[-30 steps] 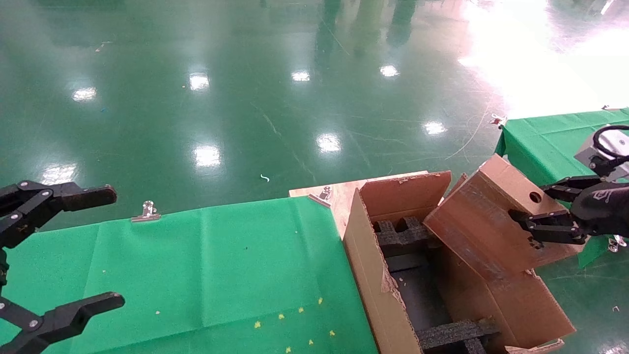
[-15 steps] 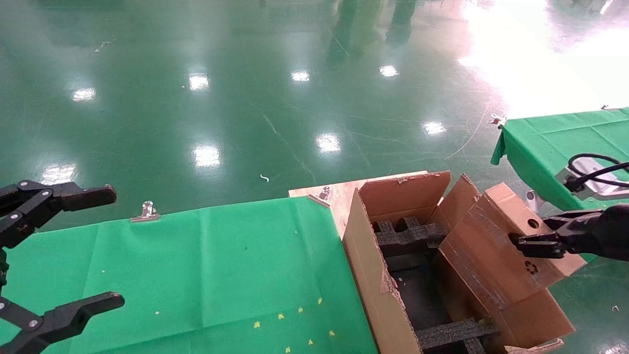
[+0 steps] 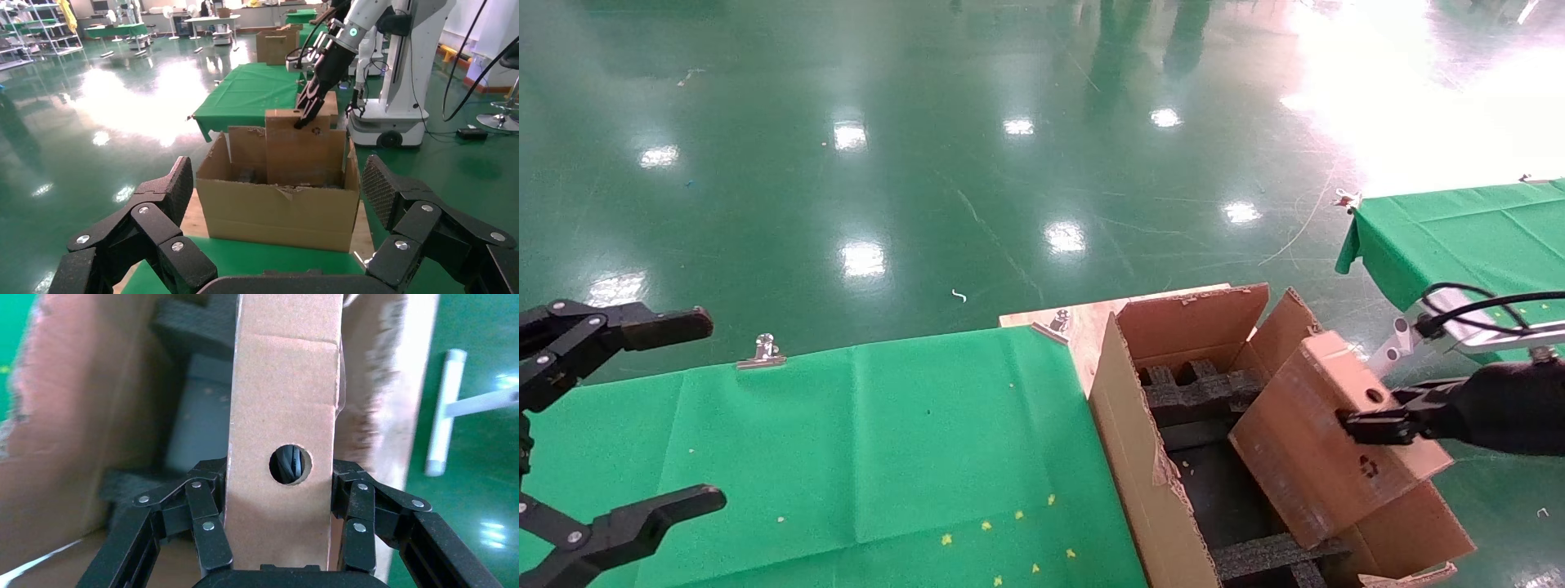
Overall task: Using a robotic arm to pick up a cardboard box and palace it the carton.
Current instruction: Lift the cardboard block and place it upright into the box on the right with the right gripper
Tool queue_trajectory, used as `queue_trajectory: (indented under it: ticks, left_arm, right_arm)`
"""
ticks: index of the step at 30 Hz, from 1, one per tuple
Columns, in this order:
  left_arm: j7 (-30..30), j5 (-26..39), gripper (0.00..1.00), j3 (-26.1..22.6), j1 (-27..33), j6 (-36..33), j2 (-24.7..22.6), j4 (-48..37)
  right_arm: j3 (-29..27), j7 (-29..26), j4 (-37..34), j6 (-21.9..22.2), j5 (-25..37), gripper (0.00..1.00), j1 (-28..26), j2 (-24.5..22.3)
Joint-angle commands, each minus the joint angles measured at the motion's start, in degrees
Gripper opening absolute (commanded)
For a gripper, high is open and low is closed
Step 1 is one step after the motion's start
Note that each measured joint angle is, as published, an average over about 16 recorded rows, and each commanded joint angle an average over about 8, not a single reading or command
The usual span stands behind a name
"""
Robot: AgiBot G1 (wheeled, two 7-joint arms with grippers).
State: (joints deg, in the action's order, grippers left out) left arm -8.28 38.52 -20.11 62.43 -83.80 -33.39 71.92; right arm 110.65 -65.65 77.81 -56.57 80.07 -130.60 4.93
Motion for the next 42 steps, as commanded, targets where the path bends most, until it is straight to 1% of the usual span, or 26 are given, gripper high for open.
queue_trajectory:
  ticks: [1, 5, 14, 19, 29, 39, 42]
  left_arm:
    - [0.0, 0.0, 1.0, 0.0, 0.0, 0.0, 0.0, 0.0]
    - [0.0, 0.0, 1.0, 0.0, 0.0, 0.0, 0.0, 0.0]
    - [0.0, 0.0, 1.0, -0.01, 0.0, 0.0, 0.0, 0.0]
    - [0.0, -0.01, 1.0, -0.01, 0.0, 0.0, 0.0, 0.0]
    - [0.01, -0.02, 1.0, -0.01, 0.0, 0.01, 0.01, -0.01]
    - [0.01, -0.03, 1.0, -0.01, -0.01, 0.02, 0.02, -0.01]
    - [0.01, -0.03, 1.0, -0.01, -0.01, 0.02, 0.02, -0.02]
  right_arm:
    - [0.43, -0.1, -0.06, -0.05, -0.68, 0.0, 0.56, 0.41]
    - [1.06, -0.79, -0.13, 1.4, -0.16, 0.0, 1.41, 0.76]
    - [1.9, -3.49, -0.22, 7.48, 3.4, 0.0, 2.65, 1.08]
    - [1.93, -5.14, -0.16, 9.78, 4.82, 0.0, 2.78, 1.55]
    - [2.94, -7.9, -0.03, 10.85, 5.57, 0.0, 4.15, 3.15]
    - [3.08, -8.27, -0.72, 11.15, 5.41, 0.0, 4.44, 3.74]
    - [3.38, -9.42, -1.26, 11.8, 6.34, 0.0, 4.83, 4.46]
